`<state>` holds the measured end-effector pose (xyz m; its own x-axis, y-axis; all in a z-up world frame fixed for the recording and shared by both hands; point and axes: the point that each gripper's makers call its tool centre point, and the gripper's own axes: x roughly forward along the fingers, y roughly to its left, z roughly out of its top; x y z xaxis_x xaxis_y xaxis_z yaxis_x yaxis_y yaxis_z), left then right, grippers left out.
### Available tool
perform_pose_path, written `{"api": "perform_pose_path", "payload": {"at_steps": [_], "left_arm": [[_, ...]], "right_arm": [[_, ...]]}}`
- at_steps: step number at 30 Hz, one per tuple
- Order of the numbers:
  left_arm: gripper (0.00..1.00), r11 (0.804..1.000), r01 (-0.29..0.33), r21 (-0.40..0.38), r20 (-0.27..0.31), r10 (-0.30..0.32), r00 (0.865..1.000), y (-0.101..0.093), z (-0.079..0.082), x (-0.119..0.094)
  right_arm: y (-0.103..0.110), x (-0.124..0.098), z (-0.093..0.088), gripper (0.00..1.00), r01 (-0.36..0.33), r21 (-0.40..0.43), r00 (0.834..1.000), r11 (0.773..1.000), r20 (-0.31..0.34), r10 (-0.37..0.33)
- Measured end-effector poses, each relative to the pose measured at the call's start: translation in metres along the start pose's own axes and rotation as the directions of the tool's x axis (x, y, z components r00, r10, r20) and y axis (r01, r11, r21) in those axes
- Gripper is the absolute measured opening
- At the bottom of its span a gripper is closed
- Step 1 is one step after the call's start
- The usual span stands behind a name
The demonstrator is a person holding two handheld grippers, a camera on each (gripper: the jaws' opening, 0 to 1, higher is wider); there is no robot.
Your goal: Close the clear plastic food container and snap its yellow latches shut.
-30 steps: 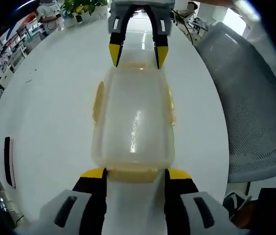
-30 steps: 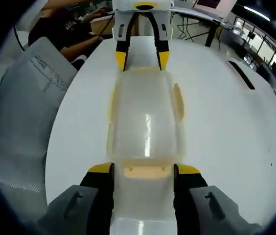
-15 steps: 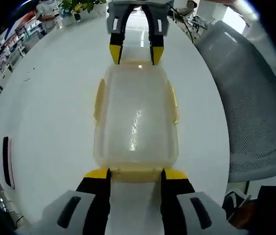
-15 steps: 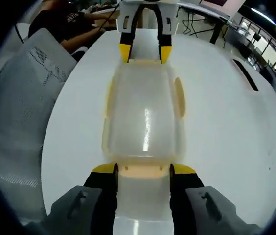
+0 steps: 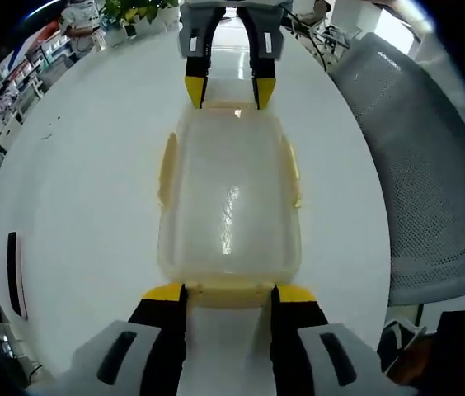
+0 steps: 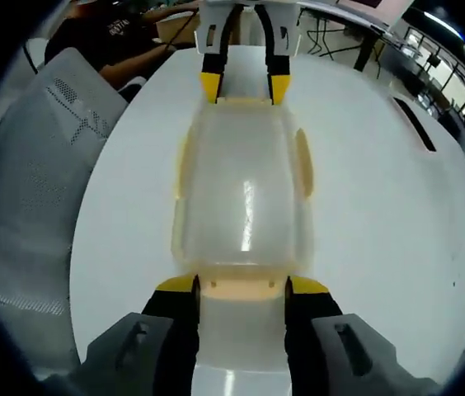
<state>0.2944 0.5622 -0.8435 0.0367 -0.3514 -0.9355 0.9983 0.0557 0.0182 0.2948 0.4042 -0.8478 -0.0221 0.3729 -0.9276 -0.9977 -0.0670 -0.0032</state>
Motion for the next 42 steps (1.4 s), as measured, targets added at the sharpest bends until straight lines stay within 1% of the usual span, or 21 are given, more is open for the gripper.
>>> {"api": "perform_pose_path", "payload": {"at_steps": [5, 11, 14, 18, 20, 22, 24, 26, 27, 30, 32, 36, 40, 42], "left_arm": [[0.33, 1.0, 0.007, 0.0, 0.033, -0.007, 0.999, 0.001, -0.001, -0.001], [0.33, 1.0, 0.019, 0.005, 0.048, -0.019, 0.999, 0.001, 0.0, 0.0], [0.33, 0.999, 0.036, 0.001, 0.065, -0.036, 0.997, 0.002, 0.0, -0.002], [0.33, 0.999, 0.041, 0.018, 0.058, -0.042, 0.997, 0.0, 0.0, -0.001], [0.33, 0.999, 0.051, 0.01, 0.051, -0.051, 0.997, -0.002, 0.0, -0.002], [0.33, 0.999, 0.054, 0.002, 0.049, -0.054, 0.997, -0.003, 0.001, -0.005], [0.33, 0.999, 0.049, 0.002, 0.05, -0.049, 0.998, -0.003, 0.003, -0.01], [0.33, 0.999, 0.042, -0.001, 0.051, -0.042, 0.998, -0.004, 0.005, -0.016], [0.33, 0.999, 0.035, -0.005, 0.053, -0.035, 0.998, -0.003, 0.008, -0.02], [0.33, 1.0, 0.021, -0.008, 0.039, -0.021, 0.999, -0.005, 0.012, -0.028], [0.33, 1.0, 0.007, -0.018, 0.04, -0.006, 0.999, -0.006, 0.018, -0.034], [0.33, 0.999, -0.02, -0.031, 0.049, 0.021, 0.999, -0.009, 0.035, -0.044], [0.33, 0.999, -0.04, -0.026, 0.038, 0.041, 0.998, -0.012, 0.051, -0.048], [0.33, 0.998, -0.046, -0.031, 0.043, 0.047, 0.998, -0.013, 0.062, -0.049]], "right_arm": [[0.0, 0.0, 0.0, 0.36, 0.003, 0.013, 1.0, 1.0, -0.007, -0.003], [0.0, 0.0, 0.0, 0.36, 0.002, 0.015, 1.0, 1.0, -0.009, -0.002], [0.001, 0.0, 0.0, 0.35, -0.003, 0.026, 1.0, 1.0, -0.012, 0.003], [0.004, -0.001, 0.001, 0.35, -0.017, 0.044, 1.0, 0.999, -0.007, 0.017], [0.005, -0.002, 0.002, 0.35, -0.017, 0.04, 1.0, 0.999, -0.005, 0.017], [0.006, -0.005, 0.003, 0.35, -0.012, 0.029, 1.0, 1.0, -0.001, 0.012], [0.006, -0.009, 0.005, 0.35, -0.015, 0.035, 1.0, 0.999, 0.016, 0.015], [0.005, -0.015, 0.006, 0.35, -0.007, 0.023, 1.0, 1.0, 0.03, 0.006], [0.002, -0.02, 0.007, 0.35, 0.013, 0.0, 0.999, 1.0, 0.038, -0.013], [0.004, -0.03, 0.011, 0.35, 0.012, -0.005, 0.998, 1.0, 0.063, -0.011], [0.003, -0.038, 0.011, 0.35, 0.024, -0.023, 0.997, 0.999, 0.074, -0.023], [0.003, -0.053, 0.004, 0.36, 0.044, -0.054, 0.996, 0.998, 0.078, -0.04], [0.005, -0.068, -0.004, 0.36, 0.059, -0.062, 0.994, 0.996, 0.091, -0.053], [0.005, -0.077, -0.012, 0.36, 0.068, -0.069, 0.993, 0.995, 0.099, -0.061]]}}
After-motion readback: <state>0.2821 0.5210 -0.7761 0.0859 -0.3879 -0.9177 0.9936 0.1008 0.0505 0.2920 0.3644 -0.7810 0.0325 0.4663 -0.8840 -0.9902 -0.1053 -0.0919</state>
